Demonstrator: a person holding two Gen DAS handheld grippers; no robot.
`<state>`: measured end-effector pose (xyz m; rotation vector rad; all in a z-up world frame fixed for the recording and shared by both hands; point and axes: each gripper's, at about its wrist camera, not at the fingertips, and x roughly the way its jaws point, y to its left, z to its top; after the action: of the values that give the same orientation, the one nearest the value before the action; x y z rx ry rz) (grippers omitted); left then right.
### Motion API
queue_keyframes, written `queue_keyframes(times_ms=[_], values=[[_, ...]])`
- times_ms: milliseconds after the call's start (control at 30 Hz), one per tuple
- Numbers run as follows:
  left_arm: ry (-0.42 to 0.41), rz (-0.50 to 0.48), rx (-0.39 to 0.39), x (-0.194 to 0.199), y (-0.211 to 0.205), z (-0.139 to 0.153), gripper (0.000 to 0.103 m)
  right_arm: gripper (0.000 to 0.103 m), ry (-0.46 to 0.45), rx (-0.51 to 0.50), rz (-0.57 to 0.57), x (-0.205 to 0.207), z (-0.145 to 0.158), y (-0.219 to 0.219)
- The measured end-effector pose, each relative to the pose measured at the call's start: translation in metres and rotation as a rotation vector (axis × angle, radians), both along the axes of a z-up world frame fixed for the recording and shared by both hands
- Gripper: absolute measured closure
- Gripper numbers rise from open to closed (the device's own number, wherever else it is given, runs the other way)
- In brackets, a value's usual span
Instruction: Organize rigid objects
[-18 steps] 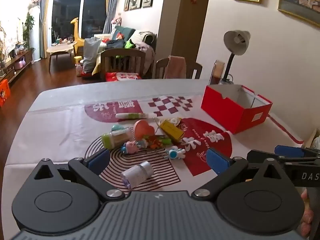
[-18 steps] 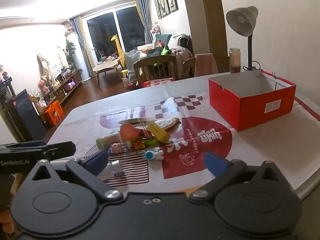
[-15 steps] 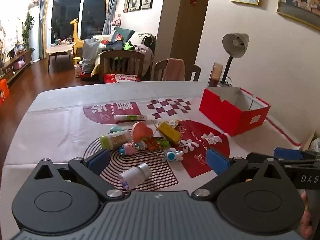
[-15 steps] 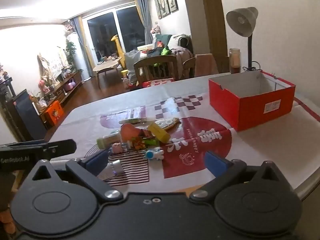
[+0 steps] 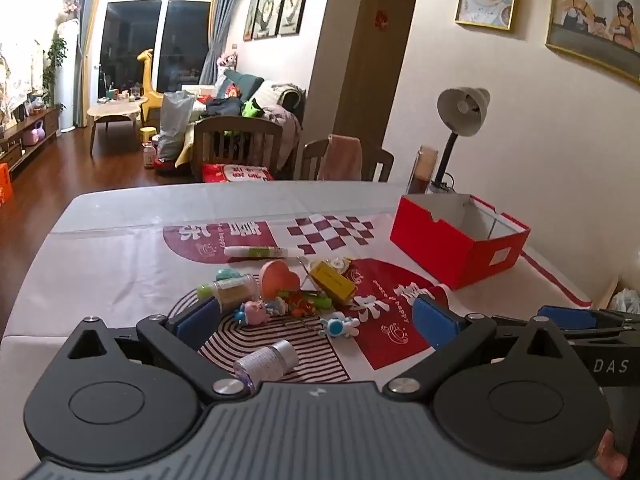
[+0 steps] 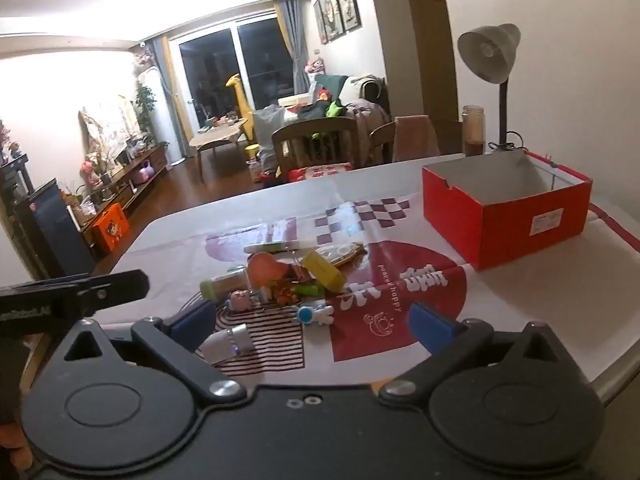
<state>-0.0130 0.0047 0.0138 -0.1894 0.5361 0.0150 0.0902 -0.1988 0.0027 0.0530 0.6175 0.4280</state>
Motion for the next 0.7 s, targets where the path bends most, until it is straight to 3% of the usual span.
queue_keyframes(times_ms=[700], values=[[-0.027,-0.019,0.042,-0.005,-0.010,0.003,0.000,0.000,-0.065,-0.039,0.005,-0.006,0.007,0.006]])
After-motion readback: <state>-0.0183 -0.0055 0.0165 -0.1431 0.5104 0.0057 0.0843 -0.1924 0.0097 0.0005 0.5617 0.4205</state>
